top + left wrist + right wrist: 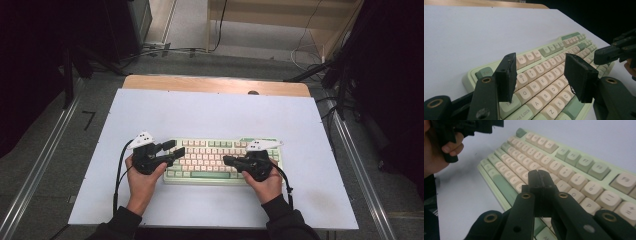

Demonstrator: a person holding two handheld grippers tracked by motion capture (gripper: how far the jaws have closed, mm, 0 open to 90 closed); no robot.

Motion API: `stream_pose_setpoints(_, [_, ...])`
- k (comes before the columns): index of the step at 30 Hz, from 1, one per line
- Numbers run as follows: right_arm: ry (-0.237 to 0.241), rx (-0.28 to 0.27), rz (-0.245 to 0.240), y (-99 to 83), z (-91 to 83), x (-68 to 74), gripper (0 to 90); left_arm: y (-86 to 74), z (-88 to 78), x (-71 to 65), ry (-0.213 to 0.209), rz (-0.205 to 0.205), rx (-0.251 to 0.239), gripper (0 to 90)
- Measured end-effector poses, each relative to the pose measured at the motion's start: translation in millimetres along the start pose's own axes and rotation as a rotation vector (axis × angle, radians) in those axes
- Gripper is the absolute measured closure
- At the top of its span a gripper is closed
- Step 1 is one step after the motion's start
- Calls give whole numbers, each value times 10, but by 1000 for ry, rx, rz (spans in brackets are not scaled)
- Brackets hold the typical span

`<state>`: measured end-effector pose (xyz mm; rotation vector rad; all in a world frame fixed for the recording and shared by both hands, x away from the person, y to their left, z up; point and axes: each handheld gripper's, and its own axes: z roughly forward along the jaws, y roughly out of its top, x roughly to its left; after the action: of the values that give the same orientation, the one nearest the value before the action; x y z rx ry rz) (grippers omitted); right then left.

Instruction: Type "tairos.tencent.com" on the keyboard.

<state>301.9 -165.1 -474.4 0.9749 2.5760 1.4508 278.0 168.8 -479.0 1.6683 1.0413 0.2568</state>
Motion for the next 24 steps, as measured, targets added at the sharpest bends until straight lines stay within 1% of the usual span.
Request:
stream_pose_setpoints(3, [0,29,-26,-5,74,47,874,-6,12,2,1,1,6,451])
stream_pose_setpoints(6, [-5,52,-41,-15,148,75,873,-5,2,-1,3,2,4,451])
stream_pose_setpoints(8, [-3,64,-44,-23,184,82,874,-4,2,-2,2,2,2,451])
stream_pose_setpoints(12, [-6,74,-51,-24,220,88,873,-12,15,0,4,3,13,451])
stream_pose_setpoints(15, [-9,81,-44,-29,239,80,873,-11,12,-9,-2,5,8,451])
stream_pose_setpoints(20, [-6,94,-50,-31,277,83,873,-19,28,-3,0,4,18,451])
stream_pose_setpoints(24, [-6,103,-45,-36,301,81,873,-18,25,-10,-2,6,15,451])
